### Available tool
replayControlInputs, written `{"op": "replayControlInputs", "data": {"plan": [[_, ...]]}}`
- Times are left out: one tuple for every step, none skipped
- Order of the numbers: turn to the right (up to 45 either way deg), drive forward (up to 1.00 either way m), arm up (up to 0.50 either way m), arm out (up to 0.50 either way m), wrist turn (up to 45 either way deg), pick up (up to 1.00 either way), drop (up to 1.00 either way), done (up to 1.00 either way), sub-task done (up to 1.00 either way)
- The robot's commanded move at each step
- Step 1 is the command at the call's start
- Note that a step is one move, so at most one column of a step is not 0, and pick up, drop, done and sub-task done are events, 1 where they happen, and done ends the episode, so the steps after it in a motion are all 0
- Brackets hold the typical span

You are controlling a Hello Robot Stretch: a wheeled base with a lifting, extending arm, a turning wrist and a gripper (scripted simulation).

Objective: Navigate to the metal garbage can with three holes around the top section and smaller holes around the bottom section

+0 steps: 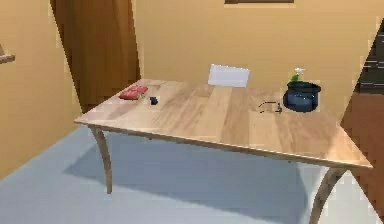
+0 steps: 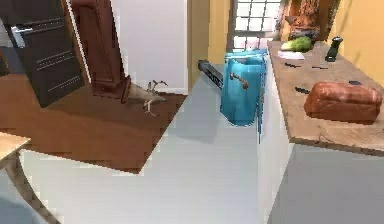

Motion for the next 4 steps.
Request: {"op": "replayControlInputs", "data": {"plan": [[9.0, 0.0, 0.0, 0.0, 0.0, 0.0, 0.0, 0.0, 0.0], [0.0, 0.05, 0.0, 0.0, 0.0, 0.0, 0.0, 0.0, 0.0], [45.0, 0.0, 0.0, 0.0, 0.0, 0.0, 0.0, 0.0, 0.0], [27.0, 0.0, 0.0, 0.0, 0.0, 0.0, 0.0, 0.0, 0.0]]}}
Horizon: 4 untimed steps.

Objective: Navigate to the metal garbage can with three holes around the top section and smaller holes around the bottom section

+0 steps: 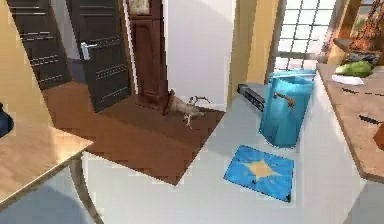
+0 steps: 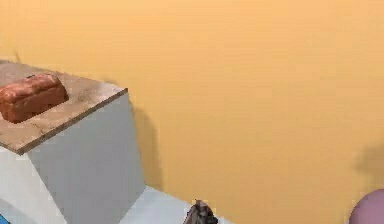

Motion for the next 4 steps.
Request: {"op": "replayControlInputs", "data": {"plan": [[0.0, 0.95, 0.0, 0.0, 0.0, 0.0, 0.0, 0.0, 0.0], [-30.0, 0.0, 0.0, 0.0, 0.0, 0.0, 0.0, 0.0, 0.0], [0.0, 0.35, 0.0, 0.0, 0.0, 0.0, 0.0, 0.0, 0.0], [24.0, 0.0, 0.0, 0.0, 0.0, 0.0, 0.0, 0.0, 0.0]]}}
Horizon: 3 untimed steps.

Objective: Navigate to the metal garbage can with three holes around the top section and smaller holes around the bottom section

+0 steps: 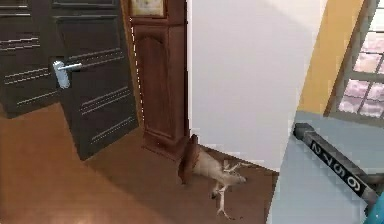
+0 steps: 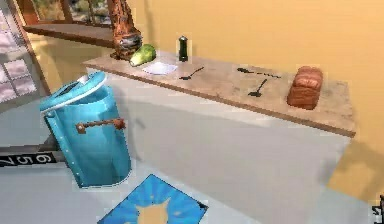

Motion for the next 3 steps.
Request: {"op": "replayControlInputs", "data": {"plan": [[0.0, 0.3, 0.0, 0.0, 0.0, 0.0, 0.0, 0.0, 0.0], [-42.0, 0.0, 0.0, 0.0, 0.0, 0.0, 0.0, 0.0, 0.0], [0.0, 1.0, 0.0, 0.0, 0.0, 0.0, 0.0, 0.0, 0.0]]}}
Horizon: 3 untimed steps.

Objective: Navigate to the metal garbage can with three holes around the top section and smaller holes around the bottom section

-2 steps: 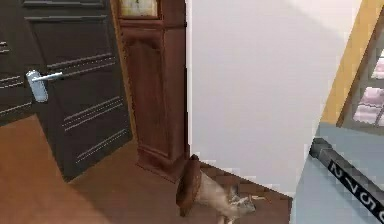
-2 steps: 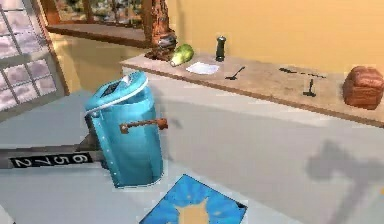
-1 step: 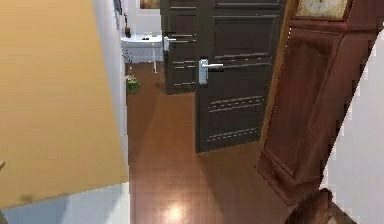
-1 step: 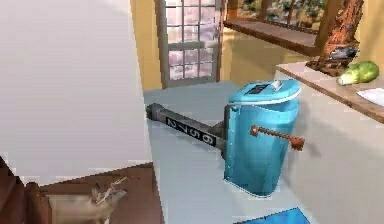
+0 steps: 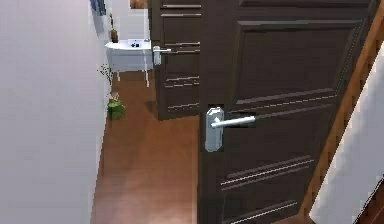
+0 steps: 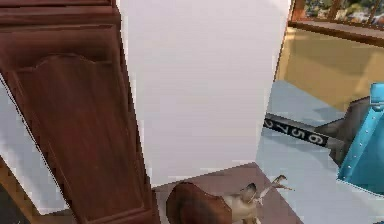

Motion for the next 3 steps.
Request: {"op": "replayControlInputs", "data": {"plan": [[-9.0, 0.0, 0.0, 0.0, 0.0, 0.0, 0.0, 0.0, 0.0], [0.0, 0.25, 0.0, 0.0, 0.0, 0.0, 0.0, 0.0, 0.0], [-6.0, 0.0, 0.0, 0.0, 0.0, 0.0, 0.0, 0.0, 0.0]]}}
